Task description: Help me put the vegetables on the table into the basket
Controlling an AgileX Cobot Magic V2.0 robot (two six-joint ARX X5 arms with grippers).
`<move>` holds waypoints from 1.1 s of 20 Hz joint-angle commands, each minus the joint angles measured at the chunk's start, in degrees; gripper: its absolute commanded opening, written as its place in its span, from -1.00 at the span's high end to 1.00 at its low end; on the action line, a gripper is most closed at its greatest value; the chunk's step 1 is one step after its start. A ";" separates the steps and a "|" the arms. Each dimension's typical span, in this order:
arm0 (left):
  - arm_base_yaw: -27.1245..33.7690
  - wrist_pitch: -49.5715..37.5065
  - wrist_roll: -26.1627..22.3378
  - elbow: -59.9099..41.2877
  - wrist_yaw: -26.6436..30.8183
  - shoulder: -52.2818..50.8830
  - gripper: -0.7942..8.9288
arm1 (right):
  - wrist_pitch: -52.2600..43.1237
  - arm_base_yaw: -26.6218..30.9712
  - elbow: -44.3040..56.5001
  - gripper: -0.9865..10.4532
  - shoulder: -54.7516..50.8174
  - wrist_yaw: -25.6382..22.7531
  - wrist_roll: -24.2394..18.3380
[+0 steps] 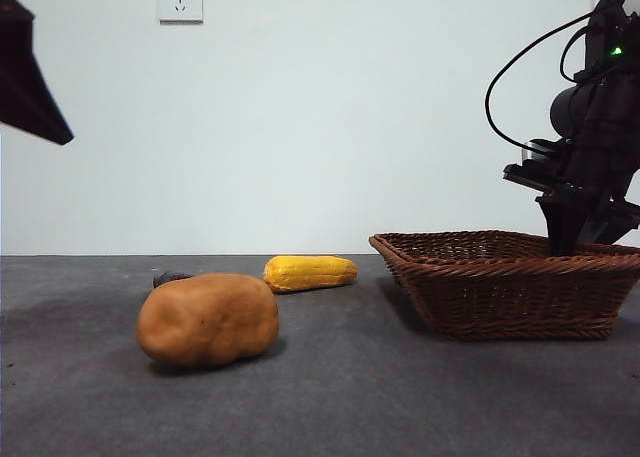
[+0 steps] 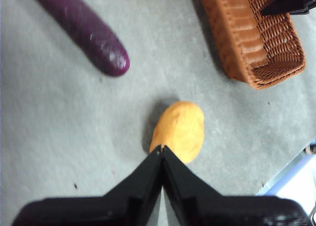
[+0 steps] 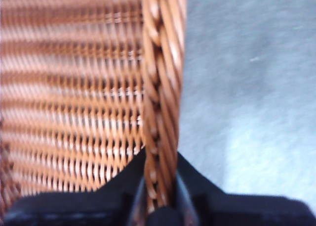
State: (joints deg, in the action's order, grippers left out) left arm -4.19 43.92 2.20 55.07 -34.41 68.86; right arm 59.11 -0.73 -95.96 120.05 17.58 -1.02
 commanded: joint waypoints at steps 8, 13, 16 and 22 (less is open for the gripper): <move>-5.18 8.50 -10.23 30.95 9.44 26.67 0.50 | 7.13 0.11 -0.02 0.85 -8.85 -0.68 -1.53; -11.17 12.31 -12.72 51.15 15.21 41.38 -0.09 | 13.46 0.11 -0.02 0.85 -15.37 -0.63 -5.18; -14.73 14.23 -14.47 61.53 19.87 49.68 -0.25 | 15.56 0.87 -0.02 0.85 -19.78 -0.17 -5.62; -18.16 10.67 -19.08 69.85 26.97 62.01 -0.28 | 17.68 2.08 0.00 0.85 -27.47 0.81 -5.29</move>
State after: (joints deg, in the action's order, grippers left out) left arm -22.39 54.30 -15.09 124.99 -7.84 129.71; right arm 77.01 1.50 -96.01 92.82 17.78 -6.00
